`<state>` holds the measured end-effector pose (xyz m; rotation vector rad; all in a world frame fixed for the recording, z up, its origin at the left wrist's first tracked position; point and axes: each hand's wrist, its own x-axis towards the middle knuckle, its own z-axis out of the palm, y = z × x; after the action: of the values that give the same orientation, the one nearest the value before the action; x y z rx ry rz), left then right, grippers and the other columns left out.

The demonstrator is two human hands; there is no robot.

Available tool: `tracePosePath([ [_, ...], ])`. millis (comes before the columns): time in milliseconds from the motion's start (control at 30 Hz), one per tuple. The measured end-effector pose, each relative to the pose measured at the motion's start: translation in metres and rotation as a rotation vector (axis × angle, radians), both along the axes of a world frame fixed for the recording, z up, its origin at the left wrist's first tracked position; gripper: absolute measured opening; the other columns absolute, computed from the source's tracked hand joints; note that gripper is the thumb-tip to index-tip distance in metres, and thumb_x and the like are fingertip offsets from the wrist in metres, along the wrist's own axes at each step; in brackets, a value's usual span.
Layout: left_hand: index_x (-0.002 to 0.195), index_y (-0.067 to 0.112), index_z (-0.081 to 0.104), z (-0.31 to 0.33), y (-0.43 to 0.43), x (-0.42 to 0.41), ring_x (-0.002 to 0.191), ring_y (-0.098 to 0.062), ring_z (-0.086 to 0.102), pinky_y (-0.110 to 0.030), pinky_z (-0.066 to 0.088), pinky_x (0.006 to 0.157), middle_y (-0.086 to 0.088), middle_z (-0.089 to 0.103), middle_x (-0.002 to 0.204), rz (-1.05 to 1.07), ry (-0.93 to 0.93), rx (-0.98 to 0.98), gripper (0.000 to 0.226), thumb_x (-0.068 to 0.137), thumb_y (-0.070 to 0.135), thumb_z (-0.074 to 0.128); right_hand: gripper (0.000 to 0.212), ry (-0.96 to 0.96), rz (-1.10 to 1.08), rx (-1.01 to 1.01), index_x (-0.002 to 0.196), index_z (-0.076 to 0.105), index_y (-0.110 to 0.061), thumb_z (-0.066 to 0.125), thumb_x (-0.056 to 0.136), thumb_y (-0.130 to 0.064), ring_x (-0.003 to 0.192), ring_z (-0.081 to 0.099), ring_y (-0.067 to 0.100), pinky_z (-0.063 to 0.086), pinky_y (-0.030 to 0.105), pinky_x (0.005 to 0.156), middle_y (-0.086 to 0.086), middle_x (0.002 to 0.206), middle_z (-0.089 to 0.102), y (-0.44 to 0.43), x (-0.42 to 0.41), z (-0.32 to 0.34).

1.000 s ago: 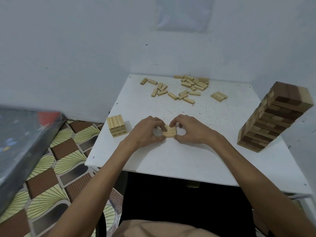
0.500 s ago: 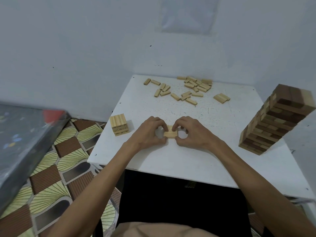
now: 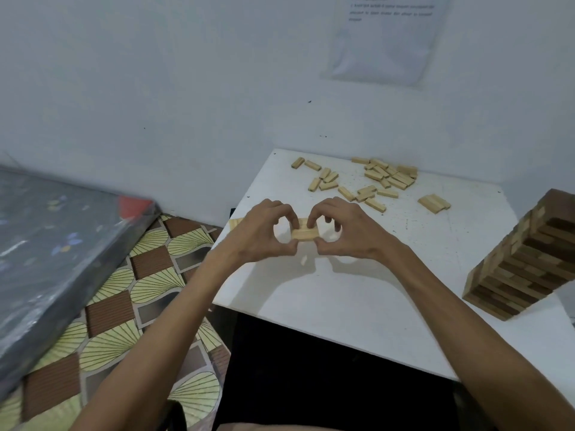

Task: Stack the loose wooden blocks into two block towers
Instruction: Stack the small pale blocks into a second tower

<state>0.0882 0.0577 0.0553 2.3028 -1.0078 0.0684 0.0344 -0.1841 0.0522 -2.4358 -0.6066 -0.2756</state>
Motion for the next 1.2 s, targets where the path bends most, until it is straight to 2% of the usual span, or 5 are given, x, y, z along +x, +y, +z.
tracePosePath([
  [300,0.096,0.030,0.069,0.013,0.051,0.018,0.087,-0.013,0.049,-0.025,0.041,0.073,0.011,0.062,0.087,0.090,-0.015,0.031,0.038,0.067,0.054,0.067,0.029,-0.006,0.078,-0.015,0.103,0.063,-0.033,0.076,0.077,-0.034,0.096,0.053,0.010,0.041,0.022,0.075,-0.021,0.106,0.060,0.046,0.044,0.005],
  [467,0.099,0.034,0.068,0.012,0.081,0.024,0.090,-0.013,0.051,-0.029,0.046,0.073,0.007,0.064,0.091,0.134,0.017,0.043,0.038,0.070,0.058,0.069,0.028,0.024,0.126,-0.030,0.103,0.064,-0.033,0.075,0.077,-0.036,0.096,0.052,0.012,0.041,0.022,0.075,-0.020,0.104,0.059,0.073,0.060,0.007],
  [733,0.101,0.032,0.070,0.005,0.105,0.030,0.091,-0.003,0.051,-0.021,0.037,0.072,0.013,0.068,0.097,0.144,0.048,0.033,0.038,0.071,0.056,0.070,0.029,0.118,0.156,-0.087,0.107,0.065,-0.029,0.077,0.081,-0.032,0.096,0.049,0.011,0.046,0.032,0.083,-0.017,0.103,0.058,0.095,0.072,0.010],
  [1067,0.103,0.030,0.071,-0.001,0.107,0.033,0.094,-0.008,0.052,-0.025,0.041,0.076,0.014,0.066,0.100,0.136,0.049,0.055,0.028,0.079,0.037,0.082,0.028,0.131,0.150,-0.130,0.107,0.064,-0.030,0.076,0.082,-0.032,0.096,0.046,0.007,0.043,0.026,0.081,-0.025,0.100,0.051,0.096,0.074,0.005],
  [1200,0.103,0.028,0.071,-0.001,0.106,0.032,0.094,-0.012,0.053,-0.028,0.043,0.077,0.012,0.066,0.100,0.144,0.038,0.067,0.028,0.079,0.035,0.083,0.029,0.137,0.141,-0.135,0.107,0.063,-0.031,0.075,0.081,-0.033,0.097,0.047,0.008,0.045,0.029,0.082,-0.019,0.106,0.054,0.097,0.073,0.003],
])
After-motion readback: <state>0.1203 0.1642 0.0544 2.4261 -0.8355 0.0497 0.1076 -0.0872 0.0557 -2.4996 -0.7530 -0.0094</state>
